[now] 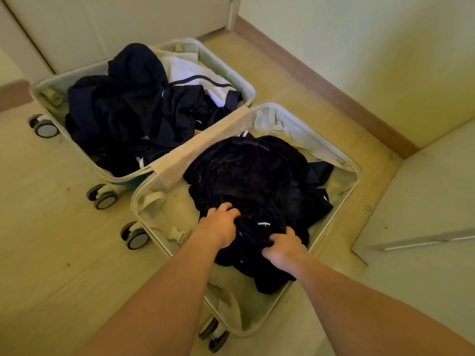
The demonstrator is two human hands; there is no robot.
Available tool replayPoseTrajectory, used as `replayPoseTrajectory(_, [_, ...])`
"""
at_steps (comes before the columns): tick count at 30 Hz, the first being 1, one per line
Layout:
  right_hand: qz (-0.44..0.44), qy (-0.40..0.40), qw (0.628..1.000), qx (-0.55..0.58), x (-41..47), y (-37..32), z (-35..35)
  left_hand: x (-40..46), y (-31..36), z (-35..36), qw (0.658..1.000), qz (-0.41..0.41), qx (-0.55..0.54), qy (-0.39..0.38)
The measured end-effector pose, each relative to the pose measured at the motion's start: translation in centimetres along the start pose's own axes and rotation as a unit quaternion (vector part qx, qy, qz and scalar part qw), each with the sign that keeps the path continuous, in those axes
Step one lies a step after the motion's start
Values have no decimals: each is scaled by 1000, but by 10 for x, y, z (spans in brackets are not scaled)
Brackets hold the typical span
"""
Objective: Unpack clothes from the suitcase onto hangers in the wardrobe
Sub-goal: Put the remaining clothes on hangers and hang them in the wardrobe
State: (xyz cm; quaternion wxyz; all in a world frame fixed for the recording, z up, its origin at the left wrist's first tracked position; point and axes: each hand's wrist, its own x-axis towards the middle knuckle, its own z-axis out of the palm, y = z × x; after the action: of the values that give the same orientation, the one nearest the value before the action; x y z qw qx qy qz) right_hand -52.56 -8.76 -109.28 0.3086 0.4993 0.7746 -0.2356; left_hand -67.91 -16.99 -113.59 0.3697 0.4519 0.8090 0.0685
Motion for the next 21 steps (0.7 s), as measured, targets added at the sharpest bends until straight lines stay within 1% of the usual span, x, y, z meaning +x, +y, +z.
replayPoseTrajectory(3, [-1,-13,1000,18,-3,3,-11,-5,-3,-8,997,59,1,44])
replayPoseTrajectory(4, [-8,-27,1000,-3,-7,2,-19,-12,-5,-14,997,64,-7,47])
replayPoseTrajectory(6, [-22,-42,996,-82,-19,-4,-38,-32,-8,-32,998,52,-26,36])
replayPoseTrajectory(7, [-28,-26,993,-108,-25,-9,-47,-44,-8,-41,998,40,-36,17])
replayPoseTrajectory(8, [-26,-2,994,-111,-38,-17,-61,-61,-6,-53,999,31,-41,0])
replayPoseTrajectory(9, [-24,29,995,-90,-47,-24,-71,-75,-3,-64,999,23,-32,-19])
replayPoseTrajectory(11, [-5,103,995,9,-72,-44,-94,-104,4,-94,999,1,6,-40])
replayPoseTrajectory(12, [6,139,988,64,-86,-53,-106,-116,8,-111,999,-12,23,-38])
replayPoseTrajectory(14, [11,202,965,164,-120,-70,-129,-146,18,-148,998,-38,51,-1])
replayPoseTrajectory(15, [2,241,947,211,-145,-80,-142,-167,23,-171,996,-61,58,22])
replayPoseTrajectory(16, [-3,266,928,259,-160,-87,-151,-178,29,-186,994,-80,62,30])
replayPoseTrajectory(17, [-13,299,903,309,-183,-97,-165,-197,35,-208,992,-99,71,28])
replayPoseTrajectory(18, [-20,322,877,356,-202,-106,-178,-216,44,-227,989,-116,85,12])
replayPoseTrajectory(20, [-37,343,825,446,-248,-125,-206,-260,63,-260,984,-138,106,-29])
replayPoseTrajectory(21, [-50,342,797,495,-278,-134,-222,-289,73,-275,982,-140,119,-46])
